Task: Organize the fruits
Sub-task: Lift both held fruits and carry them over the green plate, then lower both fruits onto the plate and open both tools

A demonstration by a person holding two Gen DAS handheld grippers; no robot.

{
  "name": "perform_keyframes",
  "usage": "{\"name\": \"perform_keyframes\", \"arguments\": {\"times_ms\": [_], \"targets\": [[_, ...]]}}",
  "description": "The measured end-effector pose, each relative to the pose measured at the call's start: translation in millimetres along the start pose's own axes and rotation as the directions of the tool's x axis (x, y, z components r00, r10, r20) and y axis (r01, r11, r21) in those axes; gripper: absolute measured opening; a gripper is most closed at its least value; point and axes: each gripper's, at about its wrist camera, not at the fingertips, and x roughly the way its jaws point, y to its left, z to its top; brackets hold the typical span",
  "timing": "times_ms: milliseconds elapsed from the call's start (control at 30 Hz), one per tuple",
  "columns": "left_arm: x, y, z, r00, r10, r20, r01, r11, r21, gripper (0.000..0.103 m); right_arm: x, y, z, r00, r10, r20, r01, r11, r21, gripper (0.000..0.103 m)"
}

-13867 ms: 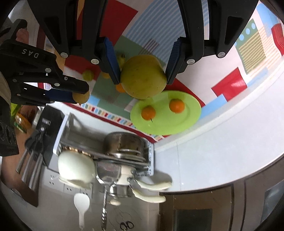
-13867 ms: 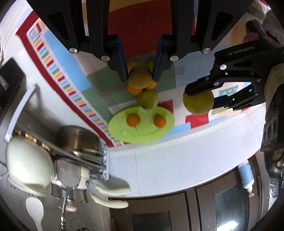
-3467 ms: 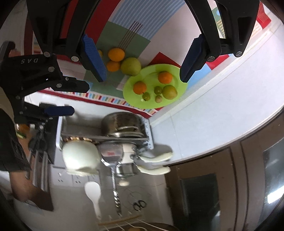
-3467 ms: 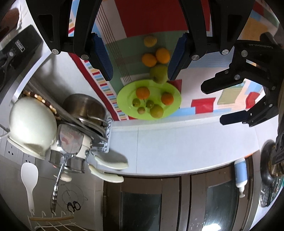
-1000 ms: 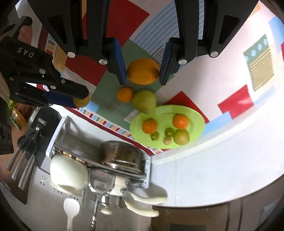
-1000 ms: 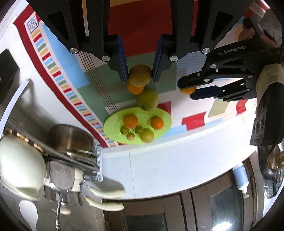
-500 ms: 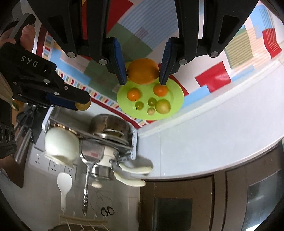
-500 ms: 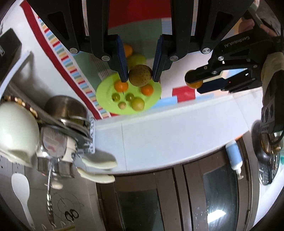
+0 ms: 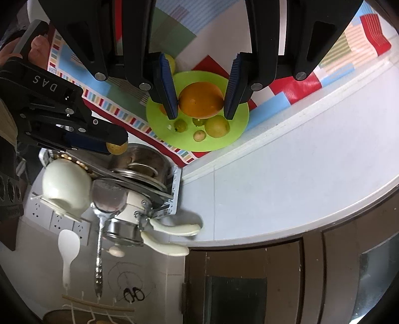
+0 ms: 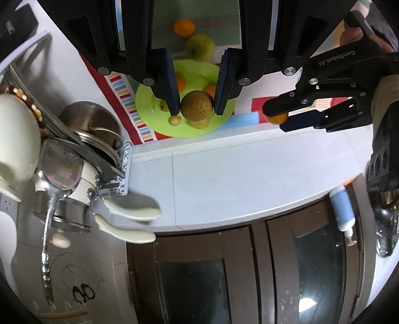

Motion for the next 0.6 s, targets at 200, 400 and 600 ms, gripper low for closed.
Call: {"name": "perform_keyframes", "arguments": {"times_ms": [200,400,600], "targets": [[28,8,4,0.999,-0.008,-0.045,0.008,1.0,0.006,0.038,31,-9,4,0.999,0.004,-0.049,-0.004,1.0,0.011,0.03],[57,17,5,0.998,-0.01,-0.066,0.011,1.0,0.013,0.038,64,-15,0,0.996,0.016,-0.09,-0.015,1.0,0.012,0.03],[91,28,4,0.996,-0.03,-0.085,0.031,0.999,0.008,0.038,101,-20,-5,0.99,0.027,-0.138,-0.025,1.0,0.016,0.03]]}}
